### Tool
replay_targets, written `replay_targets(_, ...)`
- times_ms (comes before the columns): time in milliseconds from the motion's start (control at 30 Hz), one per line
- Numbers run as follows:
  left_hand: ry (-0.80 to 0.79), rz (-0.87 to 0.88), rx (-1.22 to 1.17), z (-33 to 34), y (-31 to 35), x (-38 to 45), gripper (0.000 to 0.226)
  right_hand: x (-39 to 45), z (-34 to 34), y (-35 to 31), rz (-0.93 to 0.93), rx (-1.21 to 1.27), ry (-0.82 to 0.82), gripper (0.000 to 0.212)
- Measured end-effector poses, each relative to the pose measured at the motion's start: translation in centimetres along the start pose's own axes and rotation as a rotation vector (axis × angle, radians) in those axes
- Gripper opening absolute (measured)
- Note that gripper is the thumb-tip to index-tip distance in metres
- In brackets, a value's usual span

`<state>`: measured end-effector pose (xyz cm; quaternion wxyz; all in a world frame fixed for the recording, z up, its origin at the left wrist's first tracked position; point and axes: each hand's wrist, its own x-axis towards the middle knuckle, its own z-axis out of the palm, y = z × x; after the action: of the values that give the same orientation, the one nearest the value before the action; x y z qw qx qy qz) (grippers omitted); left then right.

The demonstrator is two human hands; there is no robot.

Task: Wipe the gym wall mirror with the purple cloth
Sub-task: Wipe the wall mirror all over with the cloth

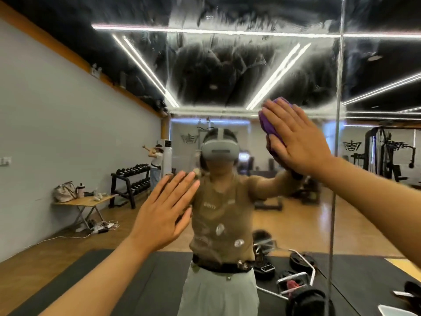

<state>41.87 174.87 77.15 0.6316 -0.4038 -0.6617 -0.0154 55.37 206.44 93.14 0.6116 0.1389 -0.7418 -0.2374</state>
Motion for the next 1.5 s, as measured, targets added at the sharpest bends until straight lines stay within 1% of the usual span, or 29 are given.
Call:
replay_targets(67, 0.014, -0.015, -0.009, 0.2, -0.3, -0.5, 0.059, -0.6, 1.1, -3.1, 0.205, 0.054, 0.104, 0.059)
replay_targets(100, 0.022, -0.025, -0.011, 0.4, -0.4, -0.7, 0.059, -1.4, 1.7, -5.1, 0.247, 0.079, 0.123, 0.059)
replay_targets(133, 0.032, -0.035, -0.012, 0.6, -0.4, -0.8, 0.059, -2.7, 2.2, -7.2, 0.229, 0.086, 0.111, 0.059)
replay_targets(167, 0.037, -0.041, -0.017, 0.8, -0.4, -0.9, 0.06, -4.4, 2.8, -9.4, 0.152, 0.075, 0.069, 0.059)
replay_targets(233, 0.041, -0.047, -0.03, 0.9, -0.3, -0.9, 0.061, -8.2, 3.5, -13.0, -0.086, 0.039, -0.055, 0.062)
replay_targets(300, 0.041, -0.053, -0.028, 0.9, -0.4, -0.8, 0.061, -11.7, 3.8, -15.4, -0.303, -0.014, -0.192, 0.068)
replay_targets(333, 0.036, -0.053, -0.031, 0.8, -0.5, -0.8, 0.062, -12.9, 3.8, -15.9, -0.372, -0.032, -0.25, 0.068)
replay_targets(400, 0.018, -0.056, -0.048, 0.6, -0.8, -0.9, 0.063, -13.2, 3.5, -15.2, -0.475, -0.032, -0.329, 0.065)
replay_targets(433, 0.013, -0.065, -0.056, 0.6, -1.0, -0.9, 0.064, -12.4, 3.3, -14.3, -0.569, -0.01, -0.368, 0.063)
replay_targets(500, 0.005, -0.079, -0.064, 0.4, -1.5, -1.2, 0.065, -9.9, 2.9, -11.4, -0.862, 0.081, -0.471, 0.056)
replay_targets(533, 0.007, -0.085, -0.062, 0.3, -1.9, -1.4, 0.066, -8.0, 2.7, -9.5, -0.98, 0.108, -0.494, 0.054)
replay_targets(567, 0.015, -0.091, -0.054, 0.2, -2.4, -1.5, 0.066, -5.5, 2.2, -7.4, -1.018, 0.098, -0.472, 0.053)
replay_targets(600, 0.025, -0.097, -0.044, 0.2, -2.9, -1.6, 0.065, -2.8, 1.6, -5.4, -0.966, 0.076, -0.413, 0.052)
replay_targets(633, 0.034, -0.1, -0.035, 0.2, -3.4, -1.8, 0.065, -0.1, 1.1, -3.5, -0.837, 0.042, -0.332, 0.052)
replay_targets(733, 0.05, -0.101, -0.018, 0.5, -4.1, -2.2, 0.066, 5.2, 0.2, -0.6, -0.267, -0.059, -0.106, 0.056)
replay_targets(800, 0.058, -0.098, -0.029, 0.8, -4.1, -2.4, 0.066, 6.0, 1.0, -1.5, -0.016, -0.035, 0.013, 0.058)
replay_targets(867, 0.079, -0.097, -0.029, 1.0, -4.2, -2.4, 0.065, 5.9, 2.1, -4.1, 0.168, 0.014, 0.128, 0.058)
replay_targets(900, 0.093, -0.097, -0.023, 1.1, -4.2, -2.4, 0.064, 5.5, 2.7, -5.9, 0.224, 0.043, 0.168, 0.058)
replay_targets(933, 0.106, -0.097, -0.019, 1.1, -4.3, -2.4, 0.063, 4.9, 3.3, -7.9, 0.233, 0.069, 0.181, 0.058)
replay_targets(967, 0.113, -0.097, -0.021, 1.2, -4.3, -2.4, 0.063, 4.0, 3.8, -10.1, 0.177, 0.086, 0.166, 0.058)
replay_targets(1000, 0.109, -0.096, -0.027, 1.3, -4.4, -2.4, 0.064, 2.6, 4.3, -12.3, 0.072, 0.092, 0.121, 0.059)
replay_targets(1133, 0.074, -0.108, -0.049, 1.3, -4.5, -2.6, 0.066, -4.9, 5.6, -19.9, -0.365, 0.028, -0.181, 0.069)
replay_targets(1167, 0.073, -0.119, -0.065, 1.2, -4.5, -2.6, 0.065, -6.3, 5.7, -20.7, -0.447, 0.002, -0.238, 0.07)
replay_targets(1233, 0.073, -0.139, -0.094, 1.0, -4.4, -2.6, 0.062, -7.1, 5.6, -20.7, -0.574, -0.016, -0.314, 0.066)
replay_targets(1300, 0.07, -0.144, -0.103, 0.9, -4.4, -2.6, 0.061, -5.9, 5.5, -19.1, -0.733, 0.045, -0.381, 0.06)
replay_targets(1367, 0.07, -0.142, -0.108, 1.0, -4.3, -2.7, 0.061, -3.7, 5.4, -17.1, -0.888, 0.1, -0.443, 0.058)
replay_targets(1400, 0.077, -0.142, -0.114, 1.1, -4.3, -2.7, 0.062, -2.3, 5.3, -16.0, -0.91, 0.11, -0.451, 0.058)
replay_targets(1433, 0.087, -0.141, -0.123, 1.1, -4.3, -2.7, 0.063, -0.7, 5.0, -14.8, -0.885, 0.11, -0.433, 0.058)
replay_targets(1500, 0.111, -0.145, -0.148, 1.0, -4.4, -2.5, 0.063, 3.3, 4.2, -12.4, -0.729, 0.071, -0.34, 0.057)
